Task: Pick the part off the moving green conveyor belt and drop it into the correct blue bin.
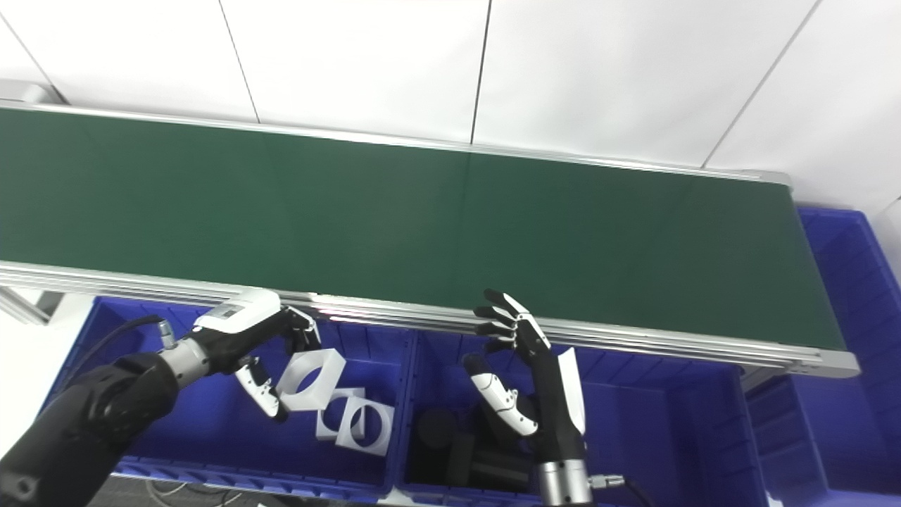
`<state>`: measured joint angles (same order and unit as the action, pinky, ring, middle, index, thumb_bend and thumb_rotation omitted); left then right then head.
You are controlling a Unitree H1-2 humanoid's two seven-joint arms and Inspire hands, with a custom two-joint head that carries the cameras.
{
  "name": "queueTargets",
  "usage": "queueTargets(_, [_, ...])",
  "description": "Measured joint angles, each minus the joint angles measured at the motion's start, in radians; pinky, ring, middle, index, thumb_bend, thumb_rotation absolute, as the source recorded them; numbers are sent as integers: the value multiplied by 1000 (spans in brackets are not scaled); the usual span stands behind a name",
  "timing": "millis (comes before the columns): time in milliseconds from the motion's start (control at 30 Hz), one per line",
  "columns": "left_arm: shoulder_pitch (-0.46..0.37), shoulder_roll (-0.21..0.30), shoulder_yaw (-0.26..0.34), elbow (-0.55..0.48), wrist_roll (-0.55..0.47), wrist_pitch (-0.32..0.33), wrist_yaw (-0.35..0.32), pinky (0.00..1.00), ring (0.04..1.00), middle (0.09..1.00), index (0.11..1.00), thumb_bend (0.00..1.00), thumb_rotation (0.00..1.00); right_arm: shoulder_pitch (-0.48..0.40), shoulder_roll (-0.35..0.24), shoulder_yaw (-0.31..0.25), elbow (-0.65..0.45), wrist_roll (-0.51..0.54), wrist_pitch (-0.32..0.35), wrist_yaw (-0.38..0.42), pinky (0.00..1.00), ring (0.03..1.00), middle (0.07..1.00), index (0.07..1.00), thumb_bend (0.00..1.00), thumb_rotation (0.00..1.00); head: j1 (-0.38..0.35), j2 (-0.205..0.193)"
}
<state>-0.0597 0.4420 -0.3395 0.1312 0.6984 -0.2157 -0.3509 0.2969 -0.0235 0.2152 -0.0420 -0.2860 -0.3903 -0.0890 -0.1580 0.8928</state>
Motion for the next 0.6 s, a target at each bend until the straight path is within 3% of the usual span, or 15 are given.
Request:
queueTargets(200, [-2,0,-16,11,21,2,4,669,545,474,504,521,0,6,0,0,-11,-4,2,0,560,679,748,821,569,694,0,5])
queueTargets(367, [0,6,-16,-62,20,25,-22,743,633,492,503,521,0,8,2,0,-13,-4,2,1,560,675,745,821,577,703,0,5])
queueTargets(400, [0,9,-15,-78,15,32,-31,785,682,609,500,521,45,8,3,0,-13,-4,2,1,559,671,744,821,578,707,0,8])
queueTargets(433, [2,14,-14,-94,7,38,-46,800,699,649,500,521,60,8,3,0,-13,-4,2,1,559,670,744,821,578,708,0,8])
queueTargets(467, [5,21,-11,-110,-10,40,-59,817,722,691,635,712,153,8,4,0,-13,-4,2,1,559,669,744,822,577,708,0,8])
queueTargets(600, [25,57,8,-181,-71,54,-102,859,784,778,791,921,280,8,5,0,-13,-2,2,1,560,666,746,823,586,714,-2,5])
